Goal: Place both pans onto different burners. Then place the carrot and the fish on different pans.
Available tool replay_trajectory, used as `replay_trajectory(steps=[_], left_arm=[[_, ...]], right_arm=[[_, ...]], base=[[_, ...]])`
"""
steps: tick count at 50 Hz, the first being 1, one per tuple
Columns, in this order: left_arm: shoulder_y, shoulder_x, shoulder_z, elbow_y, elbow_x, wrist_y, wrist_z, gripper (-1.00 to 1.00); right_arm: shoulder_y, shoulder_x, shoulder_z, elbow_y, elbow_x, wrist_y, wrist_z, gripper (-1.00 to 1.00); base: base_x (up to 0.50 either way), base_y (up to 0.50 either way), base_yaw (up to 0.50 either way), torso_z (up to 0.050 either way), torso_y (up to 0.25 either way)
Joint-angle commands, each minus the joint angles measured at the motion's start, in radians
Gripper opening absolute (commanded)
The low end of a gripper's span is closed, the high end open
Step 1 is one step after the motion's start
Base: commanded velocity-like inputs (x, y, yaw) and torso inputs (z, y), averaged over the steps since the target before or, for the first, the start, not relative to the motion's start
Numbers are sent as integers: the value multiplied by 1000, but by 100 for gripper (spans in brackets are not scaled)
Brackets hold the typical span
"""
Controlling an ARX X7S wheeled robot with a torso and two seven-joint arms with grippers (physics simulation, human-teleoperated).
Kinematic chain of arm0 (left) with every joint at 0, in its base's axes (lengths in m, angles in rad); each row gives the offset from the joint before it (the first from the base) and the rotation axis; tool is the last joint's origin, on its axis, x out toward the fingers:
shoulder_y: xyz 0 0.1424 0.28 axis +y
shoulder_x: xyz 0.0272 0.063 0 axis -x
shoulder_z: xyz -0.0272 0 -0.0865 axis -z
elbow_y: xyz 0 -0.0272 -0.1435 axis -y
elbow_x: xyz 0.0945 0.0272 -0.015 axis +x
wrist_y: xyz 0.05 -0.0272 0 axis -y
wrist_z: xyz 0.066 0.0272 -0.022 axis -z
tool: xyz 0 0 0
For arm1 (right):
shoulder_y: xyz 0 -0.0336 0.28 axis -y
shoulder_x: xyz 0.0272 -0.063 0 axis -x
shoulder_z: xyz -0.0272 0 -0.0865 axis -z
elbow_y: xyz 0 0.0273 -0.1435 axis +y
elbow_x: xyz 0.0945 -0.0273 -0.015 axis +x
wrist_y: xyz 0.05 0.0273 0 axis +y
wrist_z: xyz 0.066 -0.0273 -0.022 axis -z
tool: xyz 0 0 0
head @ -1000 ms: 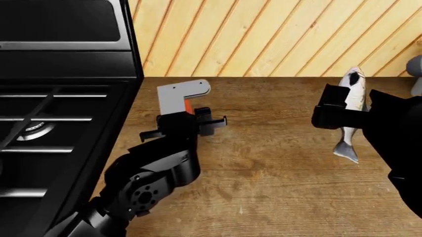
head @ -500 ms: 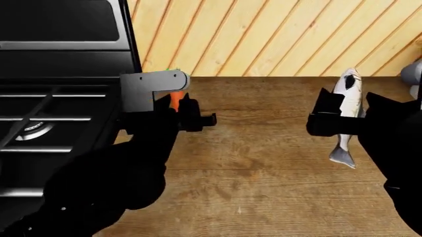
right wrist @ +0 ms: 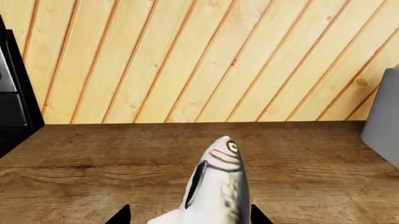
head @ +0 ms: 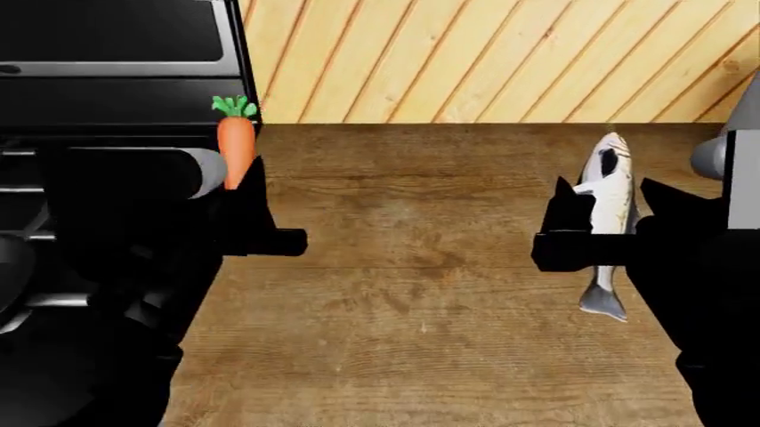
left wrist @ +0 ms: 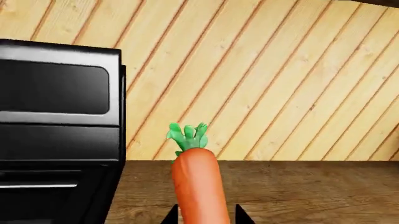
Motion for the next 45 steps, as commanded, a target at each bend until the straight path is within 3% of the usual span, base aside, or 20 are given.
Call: replay_trajectory(steps=[1,12,45], left_arm=[[42,-188,-24,135,-52,9,-14,-100],[64,-238,-47,160,-24,20,-7,-100],[49,-267,-62,162,-43,16,-13,-100]], right_arm=[[7,1,17,-14,-15,16,0,-100],[9,-1,20,-21,-21,18,5,-100],[44,-12,29,-30,-6,49,21,-100]], base=[[0,0,0,0,0],[0,0,0,0,0],[2,500,0,0,0]])
